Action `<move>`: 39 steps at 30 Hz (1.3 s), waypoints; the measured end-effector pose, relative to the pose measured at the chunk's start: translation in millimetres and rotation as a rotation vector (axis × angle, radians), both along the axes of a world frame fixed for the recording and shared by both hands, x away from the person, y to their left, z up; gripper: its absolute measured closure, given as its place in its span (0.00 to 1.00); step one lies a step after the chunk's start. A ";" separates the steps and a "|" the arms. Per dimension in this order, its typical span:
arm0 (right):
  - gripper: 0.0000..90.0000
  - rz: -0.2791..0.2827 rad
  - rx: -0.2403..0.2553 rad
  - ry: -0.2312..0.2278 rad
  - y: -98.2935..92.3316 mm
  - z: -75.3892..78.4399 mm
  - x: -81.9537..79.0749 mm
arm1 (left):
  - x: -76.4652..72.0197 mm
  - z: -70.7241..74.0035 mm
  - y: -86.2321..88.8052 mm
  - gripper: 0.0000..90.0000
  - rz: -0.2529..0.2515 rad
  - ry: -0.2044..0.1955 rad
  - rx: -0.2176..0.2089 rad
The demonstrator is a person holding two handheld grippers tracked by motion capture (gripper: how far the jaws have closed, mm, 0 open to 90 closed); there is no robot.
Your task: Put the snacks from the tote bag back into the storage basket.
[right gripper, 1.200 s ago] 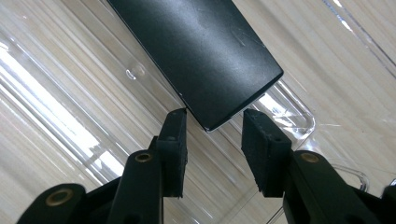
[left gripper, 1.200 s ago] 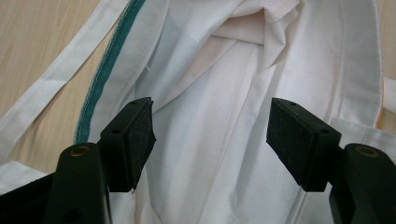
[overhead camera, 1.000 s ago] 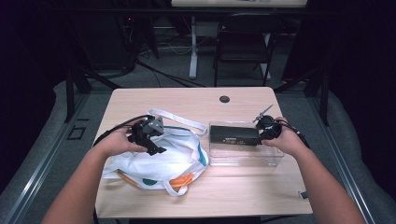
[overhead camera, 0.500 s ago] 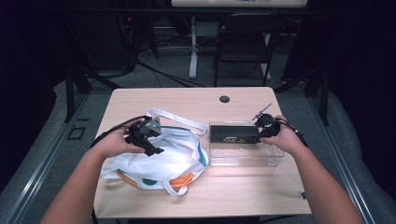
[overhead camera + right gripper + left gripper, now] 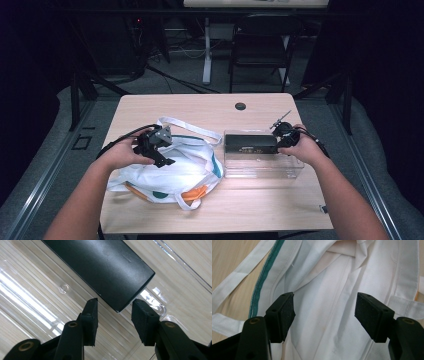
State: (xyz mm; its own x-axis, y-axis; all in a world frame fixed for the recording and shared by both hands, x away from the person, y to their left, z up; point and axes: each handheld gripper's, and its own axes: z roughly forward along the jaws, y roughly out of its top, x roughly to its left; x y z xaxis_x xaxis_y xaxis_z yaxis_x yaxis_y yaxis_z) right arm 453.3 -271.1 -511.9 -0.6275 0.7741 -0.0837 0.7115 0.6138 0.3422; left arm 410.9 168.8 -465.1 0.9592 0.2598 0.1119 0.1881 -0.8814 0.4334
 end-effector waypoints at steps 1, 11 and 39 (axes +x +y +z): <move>0.62 0.001 -0.004 -0.001 -0.1 0.2 -0.4 | 0.0 0.1 0.2 0.36 0.000 0.001 0.001; 0.62 0.015 0.012 0.007 -3.8 8.6 -7.0 | -1.3 1.3 2.4 0.36 0.009 -0.001 -0.002; 0.62 0.070 0.031 -0.037 -3.1 42.3 -36.6 | -3.8 4.3 12.2 0.39 0.068 -0.025 -0.008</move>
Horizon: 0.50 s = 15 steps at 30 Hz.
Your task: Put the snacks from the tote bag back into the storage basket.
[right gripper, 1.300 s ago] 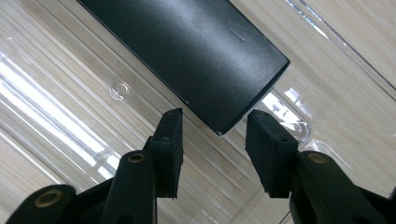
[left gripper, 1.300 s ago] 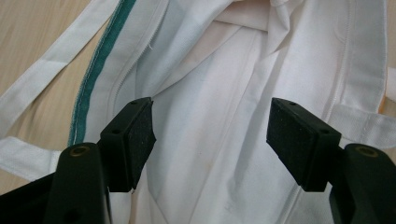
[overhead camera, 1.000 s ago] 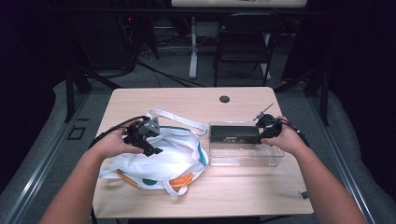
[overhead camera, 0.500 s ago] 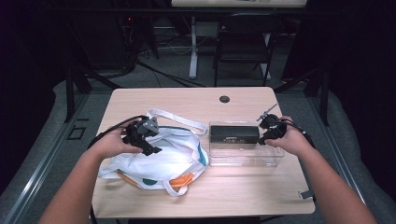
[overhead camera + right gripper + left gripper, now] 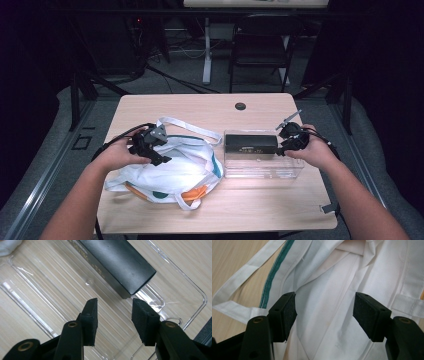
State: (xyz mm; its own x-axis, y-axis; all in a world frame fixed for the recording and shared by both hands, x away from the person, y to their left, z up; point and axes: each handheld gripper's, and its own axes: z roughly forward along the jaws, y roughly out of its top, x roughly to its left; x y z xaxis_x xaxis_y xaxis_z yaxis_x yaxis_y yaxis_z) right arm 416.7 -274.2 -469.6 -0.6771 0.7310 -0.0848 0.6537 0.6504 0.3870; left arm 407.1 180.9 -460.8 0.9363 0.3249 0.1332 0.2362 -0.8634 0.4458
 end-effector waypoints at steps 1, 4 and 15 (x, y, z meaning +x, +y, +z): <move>0.62 0.001 0.005 -0.007 1.1 -0.2 -1.0 | -0.6 -0.7 0.8 0.39 0.005 0.000 0.000; 0.62 0.014 0.005 -0.005 3.7 1.4 -3.4 | -2.2 -1.8 2.8 0.39 0.015 0.000 0.007; 0.62 0.063 0.024 -0.032 19.3 13.5 -21.6 | -12.0 -3.4 11.3 0.42 0.073 -0.005 -0.010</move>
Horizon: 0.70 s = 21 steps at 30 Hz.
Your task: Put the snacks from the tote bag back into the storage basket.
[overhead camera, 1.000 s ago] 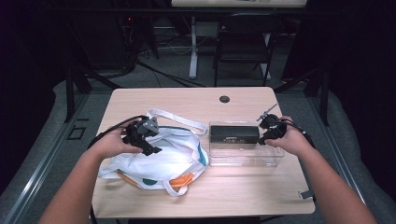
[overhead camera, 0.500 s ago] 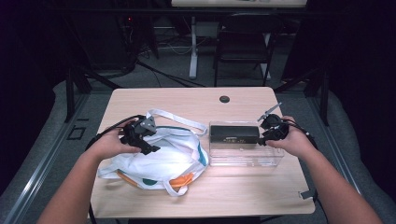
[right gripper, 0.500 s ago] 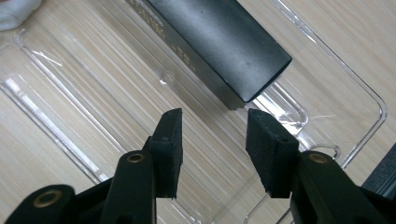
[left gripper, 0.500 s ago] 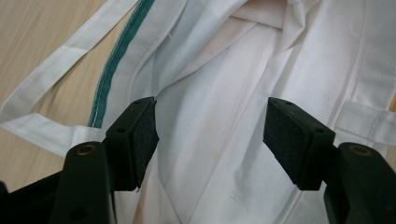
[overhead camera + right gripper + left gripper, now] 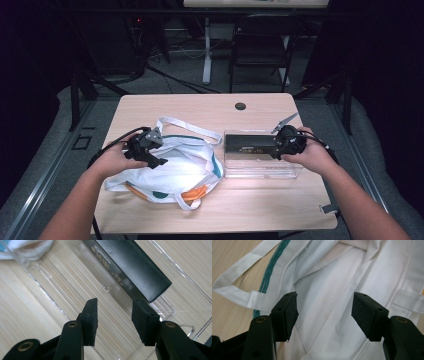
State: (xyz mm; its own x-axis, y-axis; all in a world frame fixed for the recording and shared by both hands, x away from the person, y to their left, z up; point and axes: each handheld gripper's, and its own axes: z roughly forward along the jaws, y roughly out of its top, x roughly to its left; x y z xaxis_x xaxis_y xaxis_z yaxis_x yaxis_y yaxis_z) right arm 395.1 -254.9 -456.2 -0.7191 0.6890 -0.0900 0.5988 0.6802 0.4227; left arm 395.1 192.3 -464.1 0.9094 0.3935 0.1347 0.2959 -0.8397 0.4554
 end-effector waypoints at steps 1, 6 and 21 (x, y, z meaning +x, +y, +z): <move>0.62 0.013 0.000 -0.003 1.8 0.9 -1.5 | -0.6 -0.1 0.7 0.42 0.005 0.001 -0.003; 0.62 0.040 -0.001 -0.026 14.8 5.7 -10.8 | -4.8 -1.8 5.8 0.44 0.041 0.012 -0.020; 0.63 0.108 0.036 -0.061 47.4 -3.6 -31.3 | -17.8 -14.7 22.6 0.49 0.167 0.027 -0.061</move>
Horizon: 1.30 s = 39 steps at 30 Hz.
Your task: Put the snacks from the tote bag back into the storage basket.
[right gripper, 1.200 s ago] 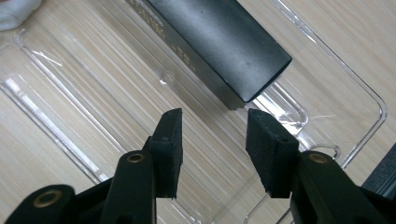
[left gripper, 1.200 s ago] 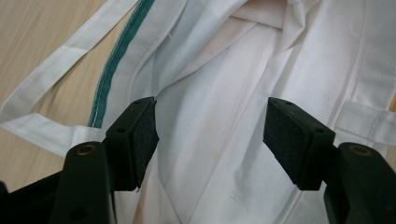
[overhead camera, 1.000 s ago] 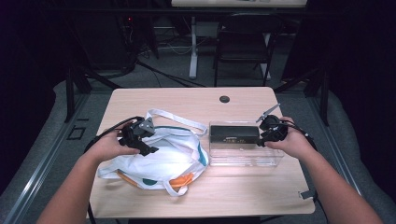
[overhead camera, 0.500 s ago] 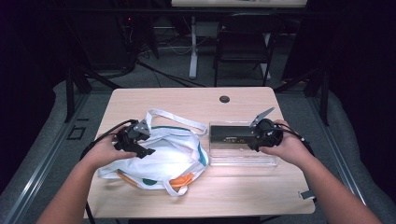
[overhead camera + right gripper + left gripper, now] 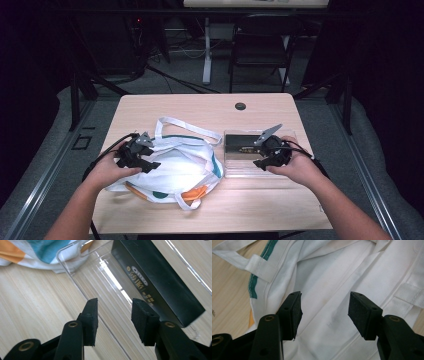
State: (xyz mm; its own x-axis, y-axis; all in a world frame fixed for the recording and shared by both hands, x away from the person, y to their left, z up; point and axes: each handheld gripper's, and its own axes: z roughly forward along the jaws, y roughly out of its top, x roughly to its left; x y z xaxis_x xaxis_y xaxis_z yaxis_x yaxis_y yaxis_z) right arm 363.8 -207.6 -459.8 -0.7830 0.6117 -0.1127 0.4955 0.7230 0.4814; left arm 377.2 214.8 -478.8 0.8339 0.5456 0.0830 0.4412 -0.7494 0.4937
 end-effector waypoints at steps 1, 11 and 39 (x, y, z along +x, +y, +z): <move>0.63 0.007 0.000 0.001 1.8 -1.1 -1.3 | -0.9 -0.9 0.1 0.49 0.004 -0.004 0.000; 0.64 0.028 0.014 -0.022 19.1 -14.4 -16.7 | -13.2 -8.7 2.3 0.51 0.052 -0.025 -0.034; 0.65 -0.019 0.103 -0.044 37.2 -53.9 -45.5 | -33.8 -26.5 2.3 0.49 0.102 -0.081 -0.093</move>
